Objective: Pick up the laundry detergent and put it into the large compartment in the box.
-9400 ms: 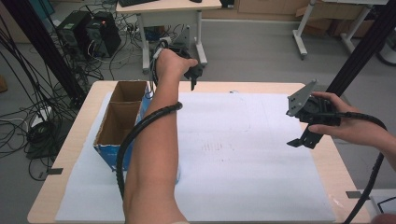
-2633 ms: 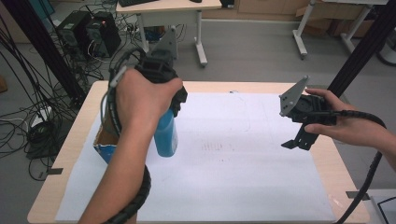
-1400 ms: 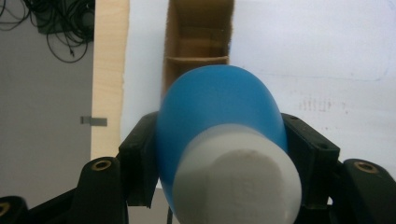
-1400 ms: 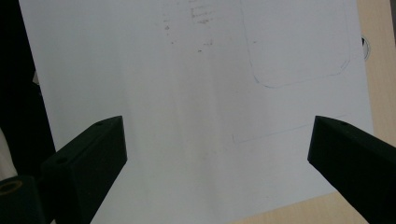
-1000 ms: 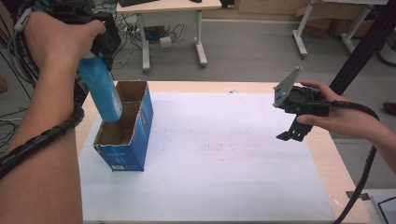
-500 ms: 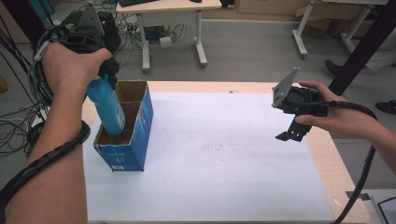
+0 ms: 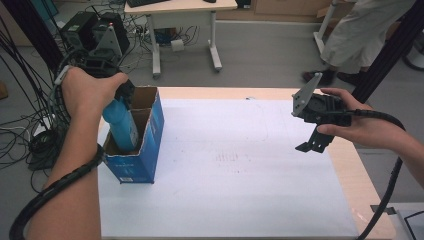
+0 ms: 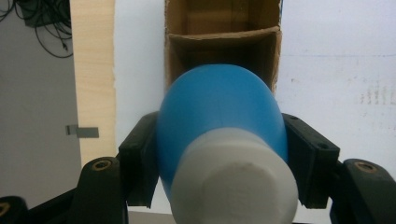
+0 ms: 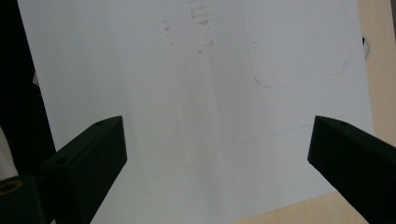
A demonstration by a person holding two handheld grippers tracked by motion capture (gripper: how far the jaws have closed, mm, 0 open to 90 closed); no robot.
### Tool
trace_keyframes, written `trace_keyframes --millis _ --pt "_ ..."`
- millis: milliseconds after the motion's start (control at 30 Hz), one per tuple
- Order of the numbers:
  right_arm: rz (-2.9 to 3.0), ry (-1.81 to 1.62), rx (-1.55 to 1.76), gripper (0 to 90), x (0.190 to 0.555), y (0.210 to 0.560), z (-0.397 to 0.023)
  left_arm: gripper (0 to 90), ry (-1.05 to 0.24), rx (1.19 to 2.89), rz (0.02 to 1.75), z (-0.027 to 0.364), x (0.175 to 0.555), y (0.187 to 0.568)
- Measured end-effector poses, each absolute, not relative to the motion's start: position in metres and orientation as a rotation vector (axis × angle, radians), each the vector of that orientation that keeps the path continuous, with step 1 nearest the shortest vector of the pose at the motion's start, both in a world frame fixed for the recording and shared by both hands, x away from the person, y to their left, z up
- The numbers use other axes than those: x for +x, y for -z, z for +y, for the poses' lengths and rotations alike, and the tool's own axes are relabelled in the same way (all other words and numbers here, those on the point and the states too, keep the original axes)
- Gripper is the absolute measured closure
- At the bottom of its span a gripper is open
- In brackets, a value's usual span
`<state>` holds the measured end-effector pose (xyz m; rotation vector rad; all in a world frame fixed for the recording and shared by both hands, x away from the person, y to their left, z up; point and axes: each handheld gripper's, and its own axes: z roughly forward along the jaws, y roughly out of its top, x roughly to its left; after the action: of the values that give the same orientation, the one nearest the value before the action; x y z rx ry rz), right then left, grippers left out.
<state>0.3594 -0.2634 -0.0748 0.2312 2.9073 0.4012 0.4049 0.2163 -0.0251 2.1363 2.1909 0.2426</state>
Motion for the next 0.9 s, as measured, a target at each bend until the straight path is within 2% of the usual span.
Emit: trace_keyframes --millis 900 --pt "2.921 -0.395 0.228 4.7 0.362 0.082 -0.258 37.2 -0.223 2.172 2.166 0.220 0.406 0.083"
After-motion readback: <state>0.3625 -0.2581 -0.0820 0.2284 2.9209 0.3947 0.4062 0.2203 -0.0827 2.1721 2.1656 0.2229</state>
